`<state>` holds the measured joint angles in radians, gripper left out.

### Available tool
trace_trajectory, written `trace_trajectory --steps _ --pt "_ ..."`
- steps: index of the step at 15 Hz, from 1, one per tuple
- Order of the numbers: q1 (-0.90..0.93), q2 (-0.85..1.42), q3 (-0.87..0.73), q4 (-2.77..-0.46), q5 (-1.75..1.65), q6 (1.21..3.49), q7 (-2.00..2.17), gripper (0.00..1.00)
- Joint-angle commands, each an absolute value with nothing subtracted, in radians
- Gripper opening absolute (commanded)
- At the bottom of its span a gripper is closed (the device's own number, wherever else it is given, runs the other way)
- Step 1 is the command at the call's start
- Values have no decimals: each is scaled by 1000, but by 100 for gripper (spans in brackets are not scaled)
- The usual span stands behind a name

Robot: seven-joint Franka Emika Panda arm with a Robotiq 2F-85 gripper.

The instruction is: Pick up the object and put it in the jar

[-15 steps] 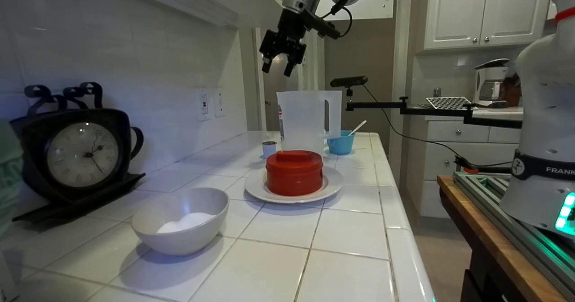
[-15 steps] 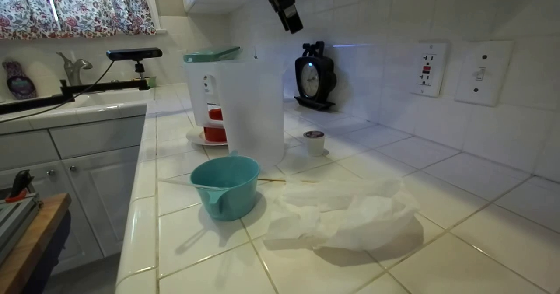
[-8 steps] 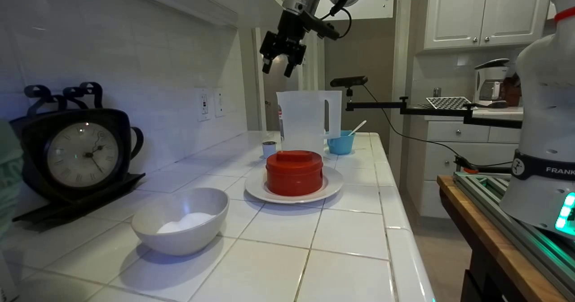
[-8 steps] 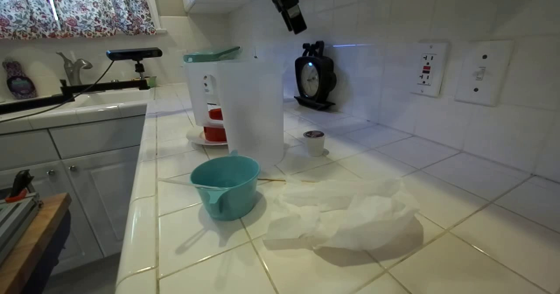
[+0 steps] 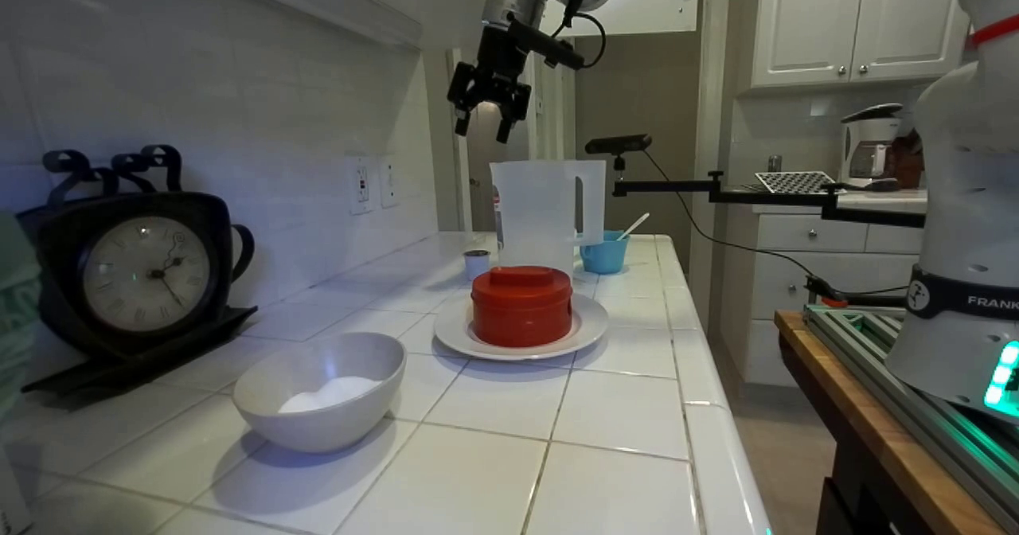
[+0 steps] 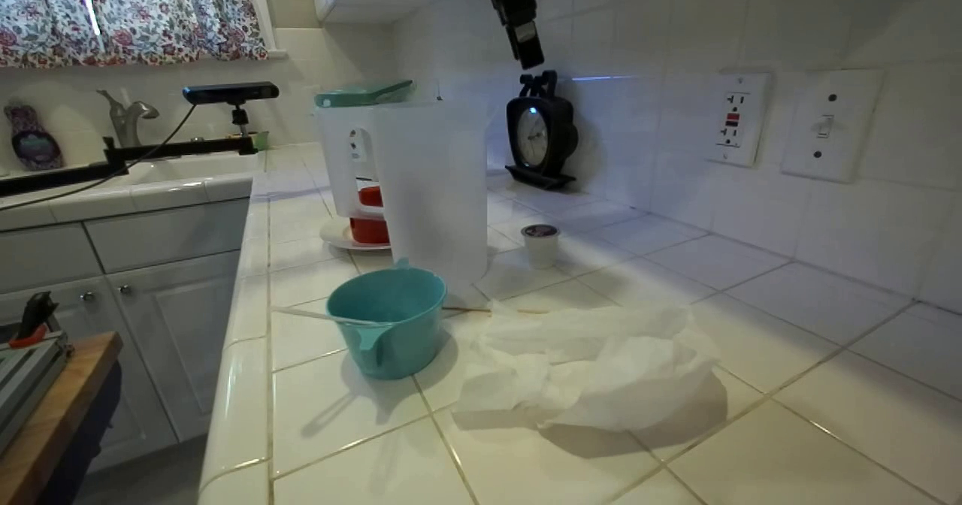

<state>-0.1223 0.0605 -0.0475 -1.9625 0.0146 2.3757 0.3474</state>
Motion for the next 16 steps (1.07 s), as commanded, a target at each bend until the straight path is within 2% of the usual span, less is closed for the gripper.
trace_trajectory --steps 1,10,16 --pt "-115 144 -71 -1836 73 2259 322 100" --pt "-124 242 -94 -1739 177 2104 330 100" --pt "-114 182 -77 -1827 153 2228 148 100"
